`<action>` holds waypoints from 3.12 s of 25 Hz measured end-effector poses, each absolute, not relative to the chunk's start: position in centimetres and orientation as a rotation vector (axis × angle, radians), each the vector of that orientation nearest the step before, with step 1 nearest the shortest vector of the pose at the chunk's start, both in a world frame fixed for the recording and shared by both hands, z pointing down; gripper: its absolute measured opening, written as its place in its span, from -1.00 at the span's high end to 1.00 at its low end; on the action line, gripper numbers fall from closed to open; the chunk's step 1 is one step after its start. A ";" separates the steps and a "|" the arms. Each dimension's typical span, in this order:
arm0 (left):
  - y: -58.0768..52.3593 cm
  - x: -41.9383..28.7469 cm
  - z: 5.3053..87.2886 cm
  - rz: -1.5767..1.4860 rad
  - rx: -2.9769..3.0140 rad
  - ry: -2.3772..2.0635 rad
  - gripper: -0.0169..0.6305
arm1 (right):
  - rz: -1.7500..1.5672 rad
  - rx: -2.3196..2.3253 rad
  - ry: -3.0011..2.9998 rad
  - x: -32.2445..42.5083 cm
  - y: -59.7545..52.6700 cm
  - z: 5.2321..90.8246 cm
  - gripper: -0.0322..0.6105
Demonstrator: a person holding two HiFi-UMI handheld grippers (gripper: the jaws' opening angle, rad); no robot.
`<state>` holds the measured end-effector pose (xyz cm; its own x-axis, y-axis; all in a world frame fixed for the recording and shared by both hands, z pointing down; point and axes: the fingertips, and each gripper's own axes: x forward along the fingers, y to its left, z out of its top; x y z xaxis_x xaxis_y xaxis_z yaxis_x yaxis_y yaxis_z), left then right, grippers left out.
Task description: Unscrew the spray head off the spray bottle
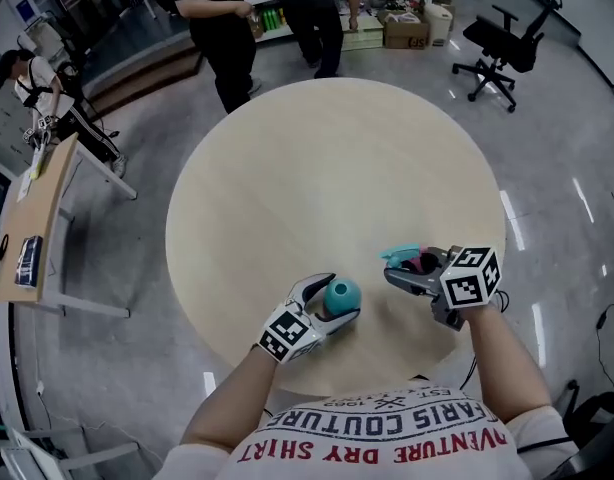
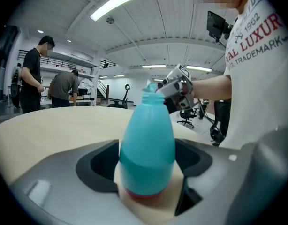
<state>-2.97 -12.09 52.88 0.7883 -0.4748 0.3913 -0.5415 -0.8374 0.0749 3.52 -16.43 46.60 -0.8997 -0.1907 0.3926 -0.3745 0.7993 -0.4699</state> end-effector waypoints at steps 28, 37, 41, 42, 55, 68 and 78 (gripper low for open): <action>-11.8 -4.8 52.0 0.384 2.778 -0.833 -0.16 | 0.429 0.858 -2.362 4.1 -18.9 54.7 0.25; -7.8 -10.9 43.9 0.107 2.817 -0.973 0.78 | 0.307 0.915 -2.625 4.3 -10.3 44.0 0.89; -1.5 -9.1 39.0 -0.086 2.780 -0.657 0.94 | 0.337 0.747 -2.757 2.8 -2.8 40.8 0.90; -0.2 -8.2 38.3 -0.089 2.788 -0.633 0.94 | 0.337 0.718 -2.777 2.7 -1.2 40.3 0.90; 28.6 -3.2 39.4 0.093 2.802 -0.696 0.94 | 0.381 0.686 -2.830 1.6 29.4 40.1 0.90; 51.3 -0.7 34.0 0.233 2.828 -0.808 0.94 | 0.357 0.773 -2.949 4.1 50.3 34.4 0.90; 55.7 -0.5 30.8 0.189 2.882 -0.773 0.94 | 0.285 0.762 -2.951 3.3 54.6 31.5 0.90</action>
